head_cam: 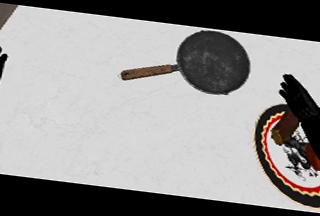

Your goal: Pick the bell pepper from the plate and place it in the pan

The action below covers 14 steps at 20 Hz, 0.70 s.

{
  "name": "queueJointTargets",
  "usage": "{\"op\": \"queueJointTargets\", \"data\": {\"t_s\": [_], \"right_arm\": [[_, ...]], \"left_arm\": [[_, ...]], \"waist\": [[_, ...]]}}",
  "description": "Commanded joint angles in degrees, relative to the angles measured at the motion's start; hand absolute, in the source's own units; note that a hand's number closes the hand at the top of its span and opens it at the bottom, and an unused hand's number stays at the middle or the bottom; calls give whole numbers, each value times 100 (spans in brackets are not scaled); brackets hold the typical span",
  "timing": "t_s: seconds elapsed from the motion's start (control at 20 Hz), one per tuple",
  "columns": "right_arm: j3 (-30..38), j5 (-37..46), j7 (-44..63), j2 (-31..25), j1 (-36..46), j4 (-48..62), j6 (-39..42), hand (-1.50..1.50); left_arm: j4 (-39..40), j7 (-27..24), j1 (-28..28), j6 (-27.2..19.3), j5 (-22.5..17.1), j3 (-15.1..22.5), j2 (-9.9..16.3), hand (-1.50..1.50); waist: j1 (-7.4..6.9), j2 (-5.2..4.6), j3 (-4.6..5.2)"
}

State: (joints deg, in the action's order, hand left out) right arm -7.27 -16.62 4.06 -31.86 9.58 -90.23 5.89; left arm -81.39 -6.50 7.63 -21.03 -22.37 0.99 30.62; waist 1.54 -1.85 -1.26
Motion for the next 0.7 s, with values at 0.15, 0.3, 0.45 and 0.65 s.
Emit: {"op": "queueJointTargets", "data": {"t_s": [0.15,0.3,0.45,0.65], "right_arm": [[1669,-473,-391,110,53,1003,-1048,-150],[1216,1348,-62,-1451,-589,1388,-1173,-150],[2877,93,461,-347,-628,1956,-3001,-150],[2771,402,874,-820,-1920,1483,-2676,-150]], "left_arm": [[-36,149,-564,241,742,932,124,0],[69,376,-516,385,763,1105,185,0],[64,498,-776,393,826,1278,150,0],[-631,868,-1038,197,1070,1563,140,0]], "waist": [[-85,165,101],[135,-23,193],[288,175,120],[33,239,129]]}}
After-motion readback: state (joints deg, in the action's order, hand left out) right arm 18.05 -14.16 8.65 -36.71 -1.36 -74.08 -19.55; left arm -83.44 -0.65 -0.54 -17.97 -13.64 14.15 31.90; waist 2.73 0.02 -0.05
